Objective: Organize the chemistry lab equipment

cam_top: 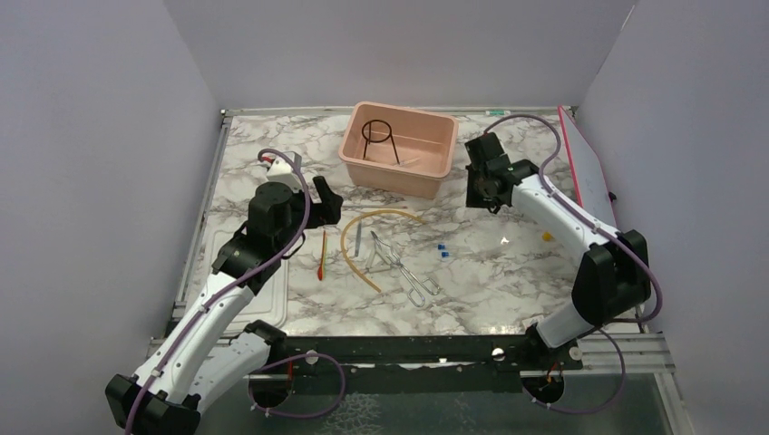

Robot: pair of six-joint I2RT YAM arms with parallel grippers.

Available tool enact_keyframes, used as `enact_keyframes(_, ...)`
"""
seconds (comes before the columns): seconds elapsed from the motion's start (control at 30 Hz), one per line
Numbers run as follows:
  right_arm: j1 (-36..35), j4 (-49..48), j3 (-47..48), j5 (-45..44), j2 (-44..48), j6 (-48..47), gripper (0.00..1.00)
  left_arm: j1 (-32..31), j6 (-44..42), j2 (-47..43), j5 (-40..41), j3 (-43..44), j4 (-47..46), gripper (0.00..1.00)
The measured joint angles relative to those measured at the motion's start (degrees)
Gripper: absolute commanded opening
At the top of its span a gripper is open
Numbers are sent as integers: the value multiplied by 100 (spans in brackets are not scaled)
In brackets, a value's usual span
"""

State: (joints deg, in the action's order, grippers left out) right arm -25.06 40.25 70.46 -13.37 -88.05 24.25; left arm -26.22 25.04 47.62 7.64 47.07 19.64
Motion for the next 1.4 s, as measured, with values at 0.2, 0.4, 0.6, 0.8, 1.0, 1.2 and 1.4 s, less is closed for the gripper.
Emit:
enact_keyframes(0.2, 164, 186, 343, -157, -535, -177, 20, 0, -114, -2, 0, -17, -13, 86)
enact_keyframes(0.4, 247, 361, 345, -232, -715, -262, 19, 0, -212, -63, 2, -72, -11, 86)
enact_keyframes(0.6, 306, 380, 376, -170, -807, -341, 19, 0, -240, -68, 4, -81, -11, 86)
enact_keyframes(0.8, 341, 380, 448, 188, -898, -452, 19, 0, -251, -68, 35, -96, -7, 86)
enact_keyframes(1.0, 354, 407, 448, 376, -979, -529, 19, 0, -262, -66, 44, -98, -7, 86)
enact_keyframes(1.2, 407, 431, 492, 468, -1108, -638, 20, 9, -262, -59, 44, -103, -7, 86)
enact_keyframes(1.4, 415, 466, 658, 619, -1447, -769, 22, 35, -262, -35, 44, -103, -7, 86)
